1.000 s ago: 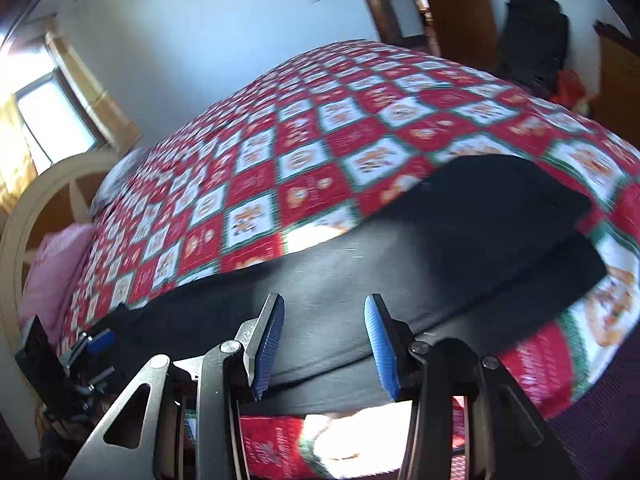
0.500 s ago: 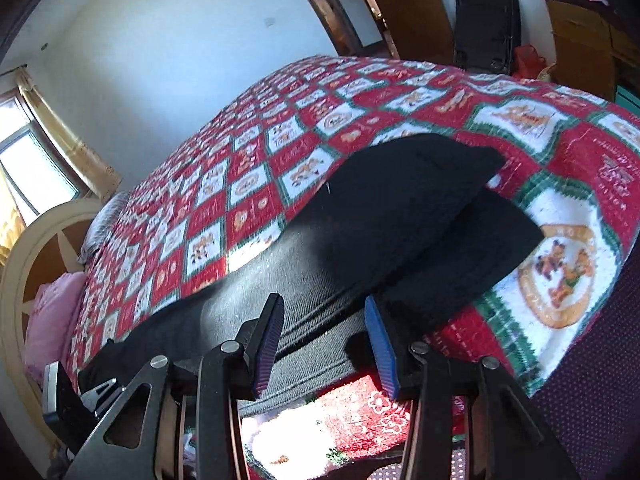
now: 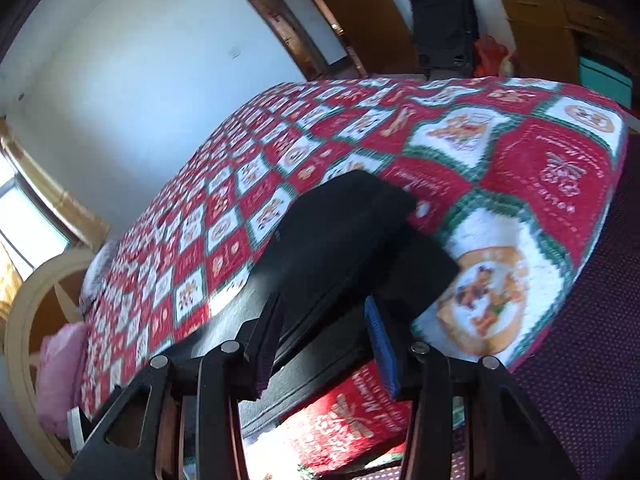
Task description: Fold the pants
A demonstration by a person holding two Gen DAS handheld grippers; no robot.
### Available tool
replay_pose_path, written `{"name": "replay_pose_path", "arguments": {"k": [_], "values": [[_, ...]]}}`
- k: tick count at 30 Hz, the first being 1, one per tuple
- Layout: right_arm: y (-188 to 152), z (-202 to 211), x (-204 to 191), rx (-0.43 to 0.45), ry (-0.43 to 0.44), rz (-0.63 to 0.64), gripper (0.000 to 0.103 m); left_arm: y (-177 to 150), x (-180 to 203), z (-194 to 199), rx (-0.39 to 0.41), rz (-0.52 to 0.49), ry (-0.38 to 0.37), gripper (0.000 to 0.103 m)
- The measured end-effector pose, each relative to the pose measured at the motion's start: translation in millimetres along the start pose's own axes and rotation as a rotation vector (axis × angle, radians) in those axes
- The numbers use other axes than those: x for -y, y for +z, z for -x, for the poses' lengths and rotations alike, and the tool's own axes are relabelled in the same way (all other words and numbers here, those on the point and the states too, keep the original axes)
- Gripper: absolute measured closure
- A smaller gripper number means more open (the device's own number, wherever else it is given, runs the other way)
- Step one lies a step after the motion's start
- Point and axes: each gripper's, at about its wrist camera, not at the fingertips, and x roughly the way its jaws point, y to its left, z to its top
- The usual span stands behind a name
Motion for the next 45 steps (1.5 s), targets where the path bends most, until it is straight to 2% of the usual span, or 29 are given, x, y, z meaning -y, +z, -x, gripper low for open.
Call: {"name": "replay_pose_path", "arguments": {"k": [2,6,10,11,12,13,14,17,24,29,34,40,45], "values": [[5.8,0.5,8.1,0.014,0.003,-0.027,0.059,1.3,-6.0,0.1,0.002,0.036,-0.031,0.075],[17.8,-4.5,16.0,0.027,0.029,-0.073,0.059,0.8,-2.4,-2.1,0.007,0.03,-0.019,0.075],[28.1,-13.1,16.5,0.046,0.023,-0.076,0.06,2.2,-6.1,-1.6,0.016,0.047,-0.022,0.088],[29.8,-15.1,16.0,0.049,0.02,-0.072,0.069,2.0,-7.4,-1.0,0.018,0.05,-0.028,0.089],[30.8,-17.2,15.0,0.047,0.013,-0.059,0.087,1.9,-7.8,-0.5,0.019,0.052,-0.033,0.089],[32.2,-19.6,13.7,0.041,0.006,-0.042,0.094,2.1,-8.5,-0.1,0.022,0.055,-0.038,0.091],[32.6,-19.9,13.2,0.042,0.006,-0.035,0.097,1.8,-8.7,0.4,0.024,0.055,-0.038,0.092],[32.2,-13.5,7.5,0.068,0.015,-0.001,0.098,1.8,-9.5,3.0,0.04,0.055,-0.045,0.096],[36.5,15.7,-10.9,0.13,0.07,0.061,0.098,6.1,-16.8,23.6,0.116,0.079,-0.072,0.096],[30.8,19.7,-4.0,0.112,0.048,0.071,0.098,0.7,-10.9,27.6,0.119,0.062,-0.097,0.096],[20.4,10.0,13.7,0.056,0.012,0.052,0.098,-4.6,-7.9,24.0,0.117,0.07,-0.124,0.097],[16.3,22.2,14.3,0.067,0.028,0.065,0.098,-6.9,-9.9,36.2,0.162,0.085,-0.163,0.097],[15.1,18.1,20.6,0.056,0.008,0.049,0.099,-14.9,-10.7,21.5,0.126,0.103,-0.155,0.097]]}}
